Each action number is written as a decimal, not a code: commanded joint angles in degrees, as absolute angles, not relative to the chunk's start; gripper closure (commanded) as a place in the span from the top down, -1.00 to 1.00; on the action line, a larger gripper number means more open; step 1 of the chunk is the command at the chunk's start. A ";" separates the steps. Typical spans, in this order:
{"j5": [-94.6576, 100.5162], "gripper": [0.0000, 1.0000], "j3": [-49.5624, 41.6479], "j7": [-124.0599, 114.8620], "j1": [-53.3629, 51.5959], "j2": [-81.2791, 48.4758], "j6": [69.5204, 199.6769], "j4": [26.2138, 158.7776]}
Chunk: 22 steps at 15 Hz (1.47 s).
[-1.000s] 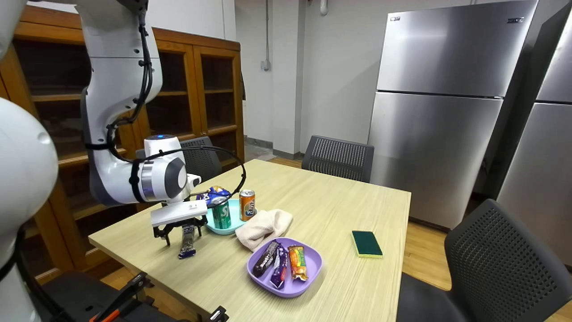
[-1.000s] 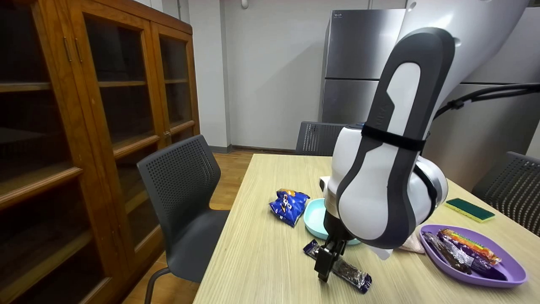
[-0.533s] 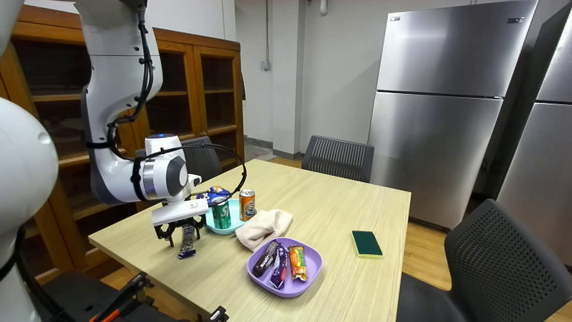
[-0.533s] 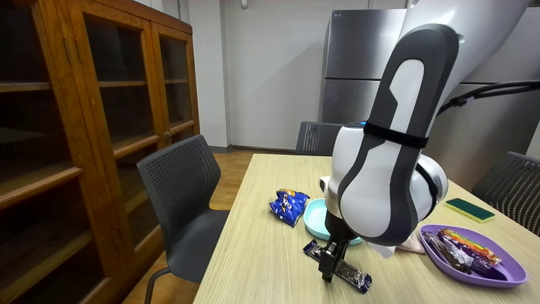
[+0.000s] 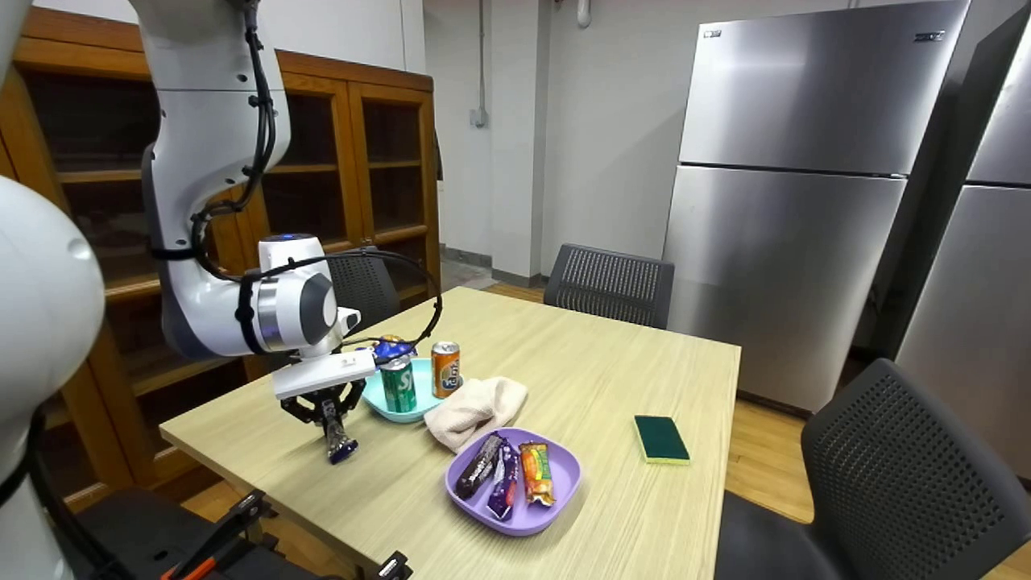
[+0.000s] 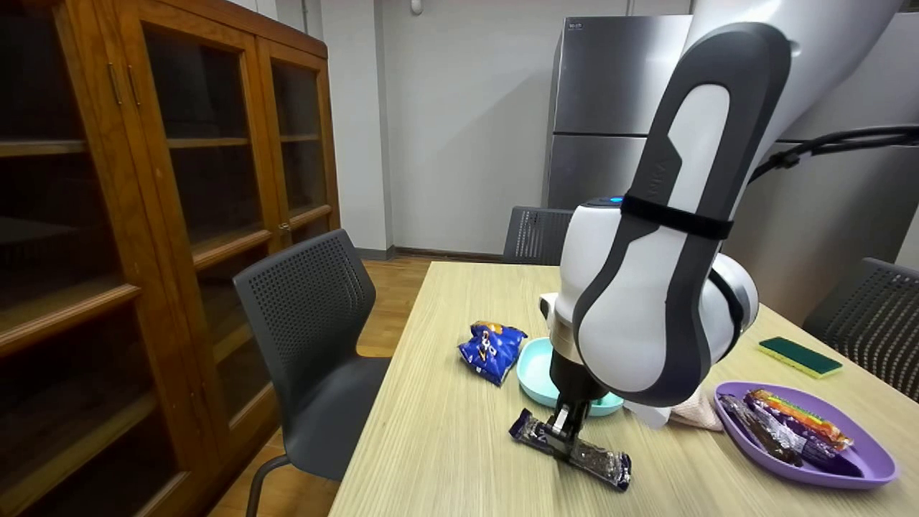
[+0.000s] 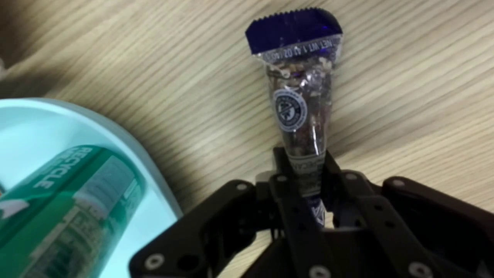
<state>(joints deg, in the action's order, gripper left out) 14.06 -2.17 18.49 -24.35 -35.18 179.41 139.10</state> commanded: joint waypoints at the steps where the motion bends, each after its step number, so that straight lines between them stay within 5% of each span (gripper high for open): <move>1: 16.13 -0.92 -2.94 16.70 -23.44 -32.01 177.63 140.39; 22: 18.44 -0.90 10.32 20.50 -9.17 -20.84 173.12 149.10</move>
